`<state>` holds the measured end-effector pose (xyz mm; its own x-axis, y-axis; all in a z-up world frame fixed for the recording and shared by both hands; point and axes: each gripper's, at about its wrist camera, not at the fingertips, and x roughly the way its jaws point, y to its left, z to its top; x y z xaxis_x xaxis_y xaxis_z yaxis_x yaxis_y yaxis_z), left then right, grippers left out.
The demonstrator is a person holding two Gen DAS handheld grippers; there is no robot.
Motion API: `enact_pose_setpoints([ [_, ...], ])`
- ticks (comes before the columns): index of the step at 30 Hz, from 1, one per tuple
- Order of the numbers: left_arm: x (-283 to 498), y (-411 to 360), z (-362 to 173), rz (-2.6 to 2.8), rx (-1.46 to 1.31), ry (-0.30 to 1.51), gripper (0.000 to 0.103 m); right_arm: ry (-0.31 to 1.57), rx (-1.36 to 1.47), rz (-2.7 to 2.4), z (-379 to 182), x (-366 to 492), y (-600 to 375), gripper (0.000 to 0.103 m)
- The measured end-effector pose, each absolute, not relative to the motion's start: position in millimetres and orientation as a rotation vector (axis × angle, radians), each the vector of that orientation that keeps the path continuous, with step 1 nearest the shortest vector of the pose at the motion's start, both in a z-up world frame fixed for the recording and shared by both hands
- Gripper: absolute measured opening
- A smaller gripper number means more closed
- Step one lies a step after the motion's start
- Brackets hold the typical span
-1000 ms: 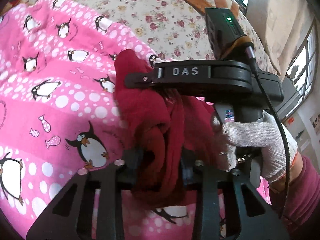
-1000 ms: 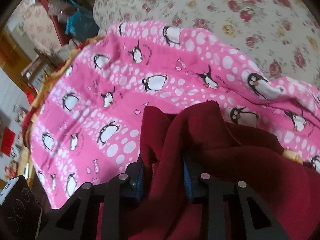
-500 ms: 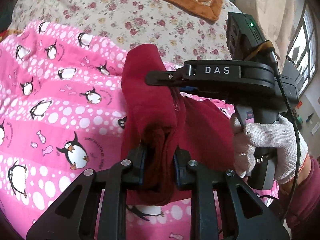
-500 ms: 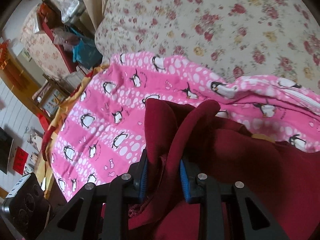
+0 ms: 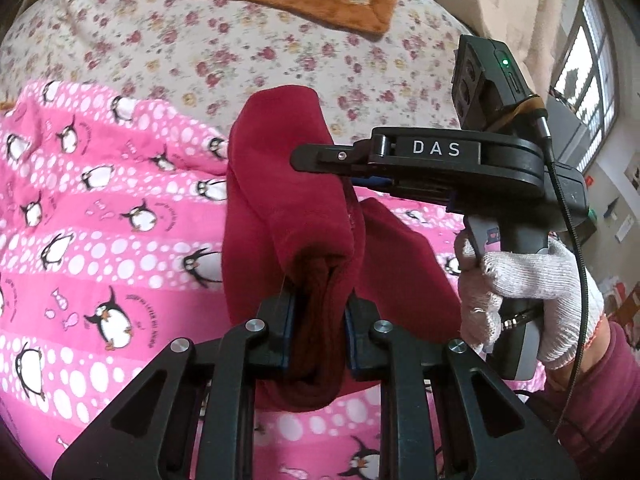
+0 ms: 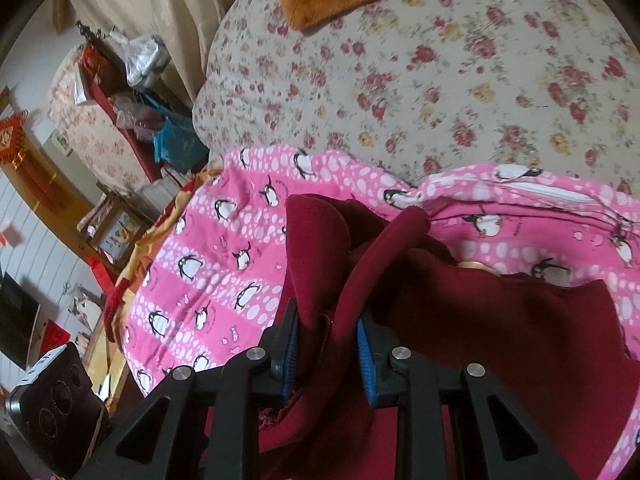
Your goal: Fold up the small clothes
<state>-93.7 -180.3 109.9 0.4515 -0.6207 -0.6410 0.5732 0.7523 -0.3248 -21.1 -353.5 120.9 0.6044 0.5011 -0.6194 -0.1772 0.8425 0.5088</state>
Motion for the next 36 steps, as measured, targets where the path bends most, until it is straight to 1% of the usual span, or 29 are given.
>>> enact_pose_setpoints([
  [7,-104.1,-212.5,119.0,-0.79,-0.031,0.822,0.018,0.799,0.455,0.378,131.4,-42.4,-389.1,0.024],
  [15,-121.9,-260.6,117.1,-0.856,0.027,0.846,0.017,0.779,0.499,0.321,129.4,-72.9,-441.5,0.024],
  [24,-137.7,-307.2,91.0,-0.888,0.091,0.904,0.017,0.794,0.579,0.255,96.3,-101.9,-493.4,0.024],
  [32,-144.4,-329.4,63.1,-0.891,0.108,0.968,0.017,0.878,0.694,0.185,47.0,-109.6,-522.5,0.024],
  [34,-142.6,-324.8,63.7,-0.916,0.071,0.977,0.021,0.879,0.731,0.178,43.0,-113.5,-527.8,0.024],
  [35,-141.9,-320.7,65.8,-0.952,0.04,0.986,0.027,0.873,0.742,0.174,44.5,-116.8,-529.1,0.025],
  [36,-141.6,-316.9,68.3,-1.001,0.004,1.004,0.033,0.871,0.743,0.168,46.8,-119.4,-529.1,0.028],
])
